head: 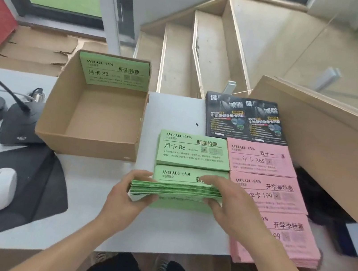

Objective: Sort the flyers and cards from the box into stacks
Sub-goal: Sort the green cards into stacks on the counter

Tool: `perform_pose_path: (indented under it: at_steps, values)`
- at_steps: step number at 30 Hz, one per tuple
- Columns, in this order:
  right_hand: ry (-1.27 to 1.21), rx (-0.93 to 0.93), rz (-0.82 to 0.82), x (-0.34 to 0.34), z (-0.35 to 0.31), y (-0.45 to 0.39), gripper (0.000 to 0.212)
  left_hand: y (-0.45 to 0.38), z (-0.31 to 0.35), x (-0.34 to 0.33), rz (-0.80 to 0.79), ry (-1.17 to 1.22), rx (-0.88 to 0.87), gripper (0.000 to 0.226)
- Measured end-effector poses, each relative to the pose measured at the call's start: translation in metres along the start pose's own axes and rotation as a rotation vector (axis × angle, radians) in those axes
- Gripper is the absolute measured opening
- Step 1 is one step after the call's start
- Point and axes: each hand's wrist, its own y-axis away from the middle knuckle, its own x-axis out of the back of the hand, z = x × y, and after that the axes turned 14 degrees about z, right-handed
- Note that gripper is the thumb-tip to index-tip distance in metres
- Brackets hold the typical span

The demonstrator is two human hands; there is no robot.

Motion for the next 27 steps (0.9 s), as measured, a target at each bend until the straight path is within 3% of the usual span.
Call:
perform_pose_path:
  at_steps: [4,10,13,18,27]
  values:
    - [-0.313,-0.199,0.04,-0.01,0.018,0.001,0.037,0.0,-0.002,-0.004,0.03,0.014,0.072,0.03]
    - [-0.646,-0.365,0.138,-0.002,0.024,-0.005,0.046,-0.008,0.015,-0.016,0.05,0.092,0.155,0.035]
    - [-0.554,-0.404,0.103,0.005,0.033,-0.011,0.061,-0.009,0.022,-0.031,0.074,0.036,0.17,0.043]
    - [-0.388,-0.448,0.086,-0.007,0.044,-0.018,0.067,-0.01,0.016,-0.056,0.103,-0.119,0.228,0.053]
    - [-0.12,-0.337,0.179,-0.022,0.048,-0.017,0.075,-0.014,0.016,-0.062,0.146,-0.257,0.243,0.04]
